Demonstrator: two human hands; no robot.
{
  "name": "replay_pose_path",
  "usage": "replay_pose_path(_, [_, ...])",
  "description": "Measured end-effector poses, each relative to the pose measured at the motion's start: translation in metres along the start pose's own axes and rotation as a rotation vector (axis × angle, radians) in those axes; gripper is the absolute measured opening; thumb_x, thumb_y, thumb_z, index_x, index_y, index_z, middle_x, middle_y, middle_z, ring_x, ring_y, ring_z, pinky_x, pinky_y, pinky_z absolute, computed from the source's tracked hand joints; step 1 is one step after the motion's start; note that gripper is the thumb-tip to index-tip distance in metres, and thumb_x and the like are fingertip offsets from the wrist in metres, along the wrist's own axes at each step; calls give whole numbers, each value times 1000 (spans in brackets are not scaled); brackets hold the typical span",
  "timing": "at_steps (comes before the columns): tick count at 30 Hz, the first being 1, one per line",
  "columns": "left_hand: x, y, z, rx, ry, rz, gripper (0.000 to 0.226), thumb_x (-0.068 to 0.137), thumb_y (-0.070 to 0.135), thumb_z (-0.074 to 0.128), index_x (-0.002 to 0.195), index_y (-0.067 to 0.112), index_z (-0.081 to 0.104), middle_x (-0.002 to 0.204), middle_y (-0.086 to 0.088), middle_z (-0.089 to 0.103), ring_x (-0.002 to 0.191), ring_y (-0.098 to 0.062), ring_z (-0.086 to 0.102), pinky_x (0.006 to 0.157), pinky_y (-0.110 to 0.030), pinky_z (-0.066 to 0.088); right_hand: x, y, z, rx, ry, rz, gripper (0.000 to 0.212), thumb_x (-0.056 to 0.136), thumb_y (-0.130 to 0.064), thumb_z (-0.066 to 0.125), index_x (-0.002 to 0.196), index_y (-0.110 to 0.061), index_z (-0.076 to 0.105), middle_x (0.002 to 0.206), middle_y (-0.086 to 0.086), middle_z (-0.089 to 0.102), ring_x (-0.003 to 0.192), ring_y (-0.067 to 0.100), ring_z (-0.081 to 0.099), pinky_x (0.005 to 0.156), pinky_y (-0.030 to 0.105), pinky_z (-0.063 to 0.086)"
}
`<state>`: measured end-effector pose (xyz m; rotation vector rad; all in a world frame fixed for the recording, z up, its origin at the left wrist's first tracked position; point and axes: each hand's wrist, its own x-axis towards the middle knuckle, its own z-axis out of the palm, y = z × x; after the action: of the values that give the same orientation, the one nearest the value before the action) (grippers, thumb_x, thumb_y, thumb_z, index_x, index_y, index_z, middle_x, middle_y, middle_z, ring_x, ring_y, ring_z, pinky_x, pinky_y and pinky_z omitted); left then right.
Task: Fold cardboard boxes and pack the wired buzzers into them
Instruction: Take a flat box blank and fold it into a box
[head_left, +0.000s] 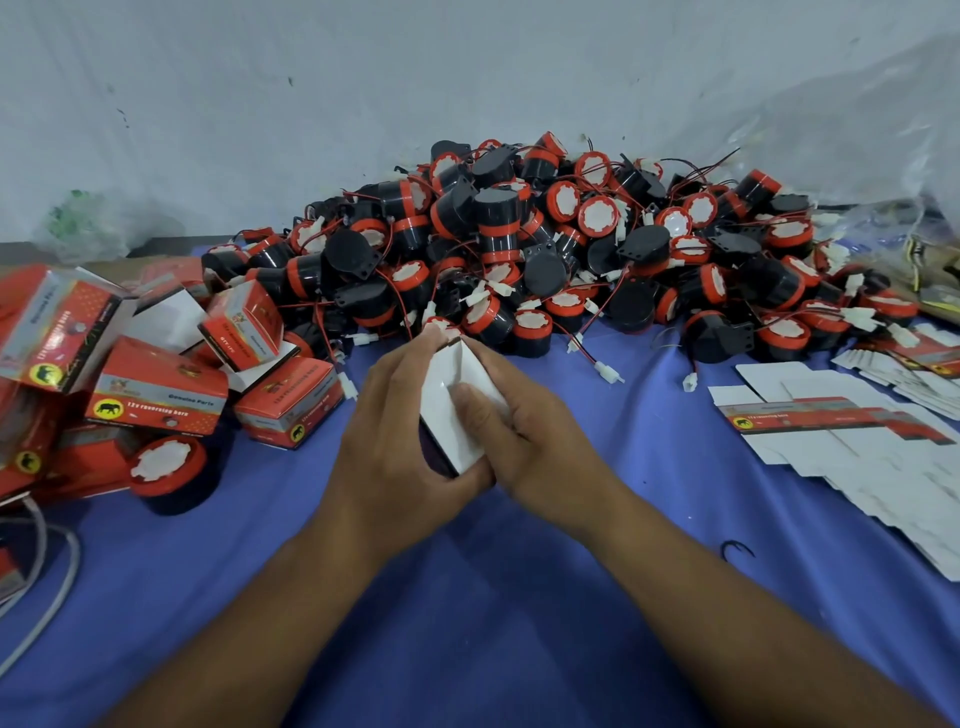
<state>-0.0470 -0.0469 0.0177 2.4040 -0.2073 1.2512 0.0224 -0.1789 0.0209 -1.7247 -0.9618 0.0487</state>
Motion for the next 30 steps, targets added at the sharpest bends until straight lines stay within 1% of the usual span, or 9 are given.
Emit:
replay_pose_path(3, [0, 0, 3, 57, 27, 39, 78, 80, 34, 75, 129, -19, 46, 129, -28, 55, 125, -31, 48, 111, -29, 39, -1, 1, 1, 38, -73, 59, 55, 107, -41, 37, 158, -27, 23, 155, -22, 35, 147, 1, 26, 122, 38, 25])
replay_pose_path(5, [0, -1, 2, 52, 17, 15, 79, 79, 36, 77, 128, -19, 49, 129, -28, 55, 125, -30, 48, 112, -27, 37, -1, 3, 1, 174, -110, 134, 60, 103, -50, 36, 158, -36, 17, 152, -37, 26, 146, -10, 16, 125, 34, 16])
replay_pose_path(9, [1, -2, 0, 8, 7, -1, 79, 73, 31, 83, 127, -16, 51, 131, -27, 53, 127, -30, 48, 111, -24, 36, 6, 3, -4, 587, -92, 266, 54, 93, -35, 53, 146, -33, 47, 151, -15, 47, 143, 7, 39, 123, 42, 26])
replay_pose_path(12, [2, -1, -1, -64, -27, -35, 80, 68, 26, 84, 129, -13, 50, 135, -24, 48, 130, -25, 44, 111, -19, 32, 8, 5, -9, 657, -117, 242, 52, 94, -21, 57, 146, -19, 51, 143, -3, 58, 136, 19, 50, 118, 47, 35])
replay_pose_path(16, [1, -2, -5, -149, -64, -71, 76, 70, 23, 82, 131, -8, 48, 135, -18, 47, 128, -20, 46, 107, -18, 35, 5, 4, -8, 507, -109, 208, 54, 97, -23, 58, 149, -20, 45, 136, -1, 63, 126, 17, 59, 108, 40, 45])
replay_pose_path(21, [0, -2, -8, -231, -87, -76, 69, 77, 31, 74, 132, -2, 48, 138, -14, 46, 131, -27, 47, 105, -34, 43, 3, 1, -1, 184, -6, 100, 49, 102, -26, 54, 150, -23, 45, 132, -3, 61, 122, 13, 58, 105, 37, 48])
replay_pose_path(23, [-1, -4, -8, -219, -94, -89, 72, 76, 31, 77, 133, -1, 48, 140, -14, 46, 132, -27, 47, 107, -32, 42, 2, -2, 0, 84, 10, 46, 48, 103, -26, 52, 150, -23, 43, 126, -1, 61, 121, 14, 55, 101, 30, 47])
replay_pose_path(26, [-1, -6, -6, -163, -99, -83, 74, 71, 24, 82, 132, -4, 50, 140, -16, 47, 133, -29, 47, 109, -27, 39, 1, -4, 0, -54, 3, 8, 51, 104, -24, 51, 153, -21, 38, 118, 3, 58, 115, 19, 55, 99, 35, 46])
replay_pose_path(30, [-2, -6, -2, -143, -109, -77, 72, 69, 22, 82, 130, -5, 52, 140, -16, 48, 133, -30, 46, 111, -23, 35, 0, -3, -1, -215, -13, -27, 53, 106, -26, 45, 156, -16, 30, 128, 6, 58, 120, 19, 54, 101, 38, 44])
